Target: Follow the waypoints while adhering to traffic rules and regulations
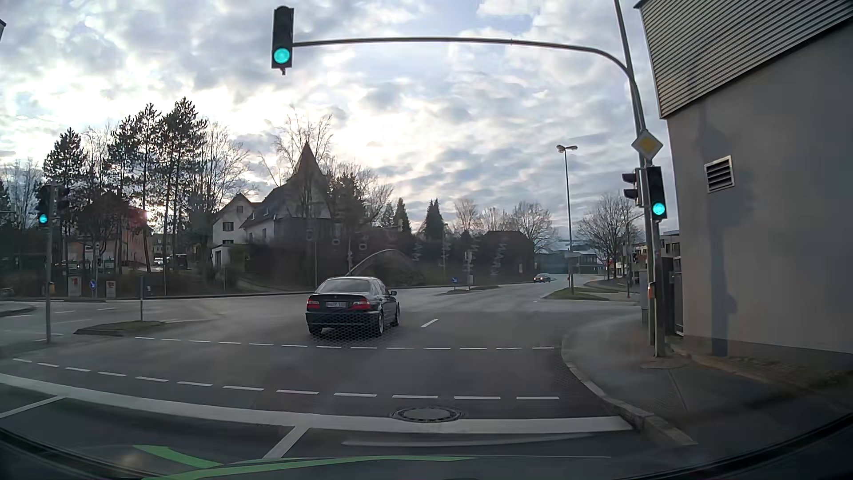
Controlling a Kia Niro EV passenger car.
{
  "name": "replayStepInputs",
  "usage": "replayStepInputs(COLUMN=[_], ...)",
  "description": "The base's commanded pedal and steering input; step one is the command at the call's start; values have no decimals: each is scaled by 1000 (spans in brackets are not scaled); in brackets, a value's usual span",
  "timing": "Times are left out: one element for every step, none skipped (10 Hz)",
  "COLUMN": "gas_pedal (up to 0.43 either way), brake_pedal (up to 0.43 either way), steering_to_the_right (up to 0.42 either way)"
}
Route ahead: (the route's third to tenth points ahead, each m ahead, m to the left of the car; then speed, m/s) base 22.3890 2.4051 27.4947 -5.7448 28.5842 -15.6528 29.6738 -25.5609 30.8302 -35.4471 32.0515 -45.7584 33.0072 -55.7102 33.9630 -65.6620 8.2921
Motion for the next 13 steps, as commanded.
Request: replayStepInputs(gas_pedal=[0,0,0,0,0,0,0,0,0,0,0,0,0], brake_pedal=[0,0,0,0,0,0,0,0,0,0,0,0,0], steering_to_the_right=[32,33,34,34,34,37,41,50,60,72,91,110,134])
